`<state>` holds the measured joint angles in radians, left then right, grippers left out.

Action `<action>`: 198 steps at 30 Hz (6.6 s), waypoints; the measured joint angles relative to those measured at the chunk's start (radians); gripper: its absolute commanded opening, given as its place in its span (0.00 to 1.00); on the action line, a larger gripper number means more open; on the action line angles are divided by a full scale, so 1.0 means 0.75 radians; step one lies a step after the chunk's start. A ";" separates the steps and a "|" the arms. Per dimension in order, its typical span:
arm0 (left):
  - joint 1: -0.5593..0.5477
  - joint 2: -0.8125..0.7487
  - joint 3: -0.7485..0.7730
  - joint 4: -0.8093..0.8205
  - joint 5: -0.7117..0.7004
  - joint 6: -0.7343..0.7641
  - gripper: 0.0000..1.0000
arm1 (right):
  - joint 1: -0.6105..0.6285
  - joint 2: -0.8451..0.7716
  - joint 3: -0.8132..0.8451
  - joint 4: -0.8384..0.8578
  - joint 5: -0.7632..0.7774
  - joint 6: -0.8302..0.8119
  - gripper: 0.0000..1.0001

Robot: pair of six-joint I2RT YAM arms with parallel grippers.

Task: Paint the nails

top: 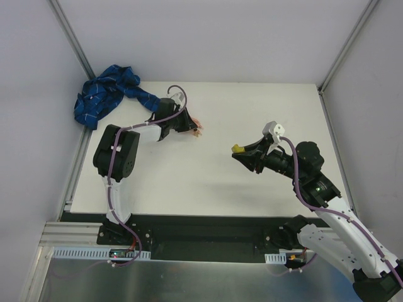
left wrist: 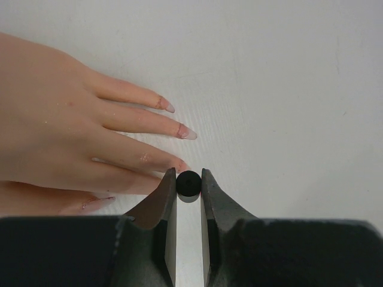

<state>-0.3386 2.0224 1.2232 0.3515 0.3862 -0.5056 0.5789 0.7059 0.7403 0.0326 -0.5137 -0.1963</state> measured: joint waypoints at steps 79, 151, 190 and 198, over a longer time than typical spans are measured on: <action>-0.554 -1.036 0.236 -0.546 0.390 -0.177 0.00 | 0.012 0.140 0.339 -0.249 -0.367 0.056 0.00; -0.650 -1.021 0.261 -0.545 0.347 -0.128 0.00 | 0.014 0.106 0.338 -0.200 -0.334 0.084 0.00; -0.673 -1.134 0.094 -0.353 0.277 0.008 0.00 | 0.091 0.150 0.263 0.106 -0.237 0.345 0.00; -0.656 -1.128 0.085 -0.242 0.541 0.129 0.00 | 0.096 0.207 0.322 0.156 -0.440 0.397 0.00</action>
<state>-0.8307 1.1763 1.2873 0.1703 0.7921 -0.4091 0.6506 0.8612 0.9817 0.1493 -0.8436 0.1013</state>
